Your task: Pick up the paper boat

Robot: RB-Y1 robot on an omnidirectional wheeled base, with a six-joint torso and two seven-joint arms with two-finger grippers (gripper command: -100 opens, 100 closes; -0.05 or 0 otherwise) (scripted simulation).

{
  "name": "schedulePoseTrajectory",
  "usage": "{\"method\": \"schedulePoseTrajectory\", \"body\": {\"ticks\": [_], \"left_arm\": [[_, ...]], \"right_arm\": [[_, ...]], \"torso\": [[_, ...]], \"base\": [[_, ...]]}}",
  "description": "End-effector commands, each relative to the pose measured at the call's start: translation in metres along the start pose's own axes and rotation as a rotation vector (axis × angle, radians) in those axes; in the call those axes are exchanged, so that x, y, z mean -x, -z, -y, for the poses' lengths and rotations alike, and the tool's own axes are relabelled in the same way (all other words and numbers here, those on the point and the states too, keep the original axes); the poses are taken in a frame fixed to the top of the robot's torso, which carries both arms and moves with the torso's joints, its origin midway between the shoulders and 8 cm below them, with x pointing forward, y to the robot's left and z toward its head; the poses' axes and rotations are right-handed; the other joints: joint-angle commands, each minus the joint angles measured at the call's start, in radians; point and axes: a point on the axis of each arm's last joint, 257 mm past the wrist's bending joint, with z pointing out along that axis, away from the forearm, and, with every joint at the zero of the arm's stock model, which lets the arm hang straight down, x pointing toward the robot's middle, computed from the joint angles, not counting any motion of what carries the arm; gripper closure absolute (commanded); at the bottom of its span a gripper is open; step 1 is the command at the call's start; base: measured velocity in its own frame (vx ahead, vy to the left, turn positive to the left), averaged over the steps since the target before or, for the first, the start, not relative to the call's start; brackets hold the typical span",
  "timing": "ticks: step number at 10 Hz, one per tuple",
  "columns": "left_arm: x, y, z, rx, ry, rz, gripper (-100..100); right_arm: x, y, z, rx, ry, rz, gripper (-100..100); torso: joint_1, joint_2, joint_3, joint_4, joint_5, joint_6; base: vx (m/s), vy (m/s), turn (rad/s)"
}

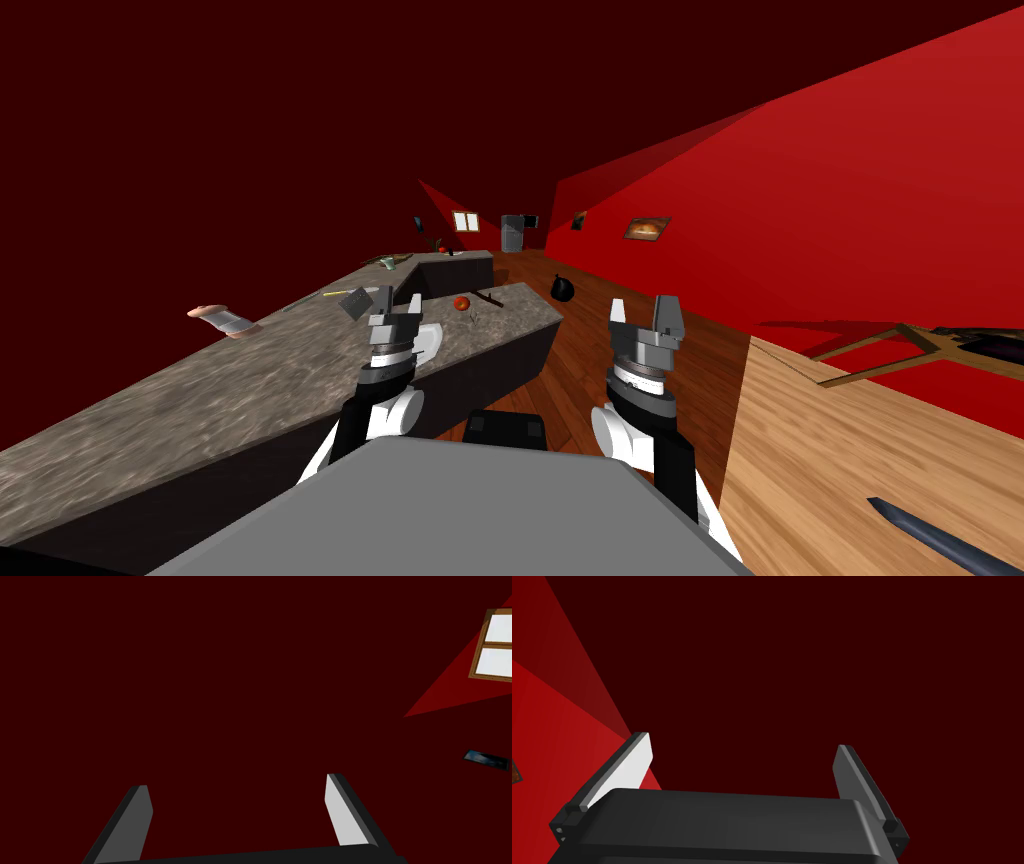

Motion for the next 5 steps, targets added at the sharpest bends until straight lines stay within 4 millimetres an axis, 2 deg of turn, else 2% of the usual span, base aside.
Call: {"method": "schedulePoseTrajectory", "body": {"ticks": [1,5], "left_arm": [[-0.003,-0.001,-0.004,0.012,-0.013,-0.028,-100],[-0.007,-0.007,-0.025,0.08,-0.07,-0.109,-100]], "right_arm": [[0.0,0.0,0.0,0.0,0.0,0.0,0],[0.0,0.0,0.0,0.0,0.0,0.0,0]], "torso": [[0.0,0.0,0.0,0.0,0.0,0.0],[0.0,-0.001,-0.001,0.0,0.0,0.0]], "base": [[0.003,-0.002,-0.011],[0.012,-0.011,-0.033]]}}
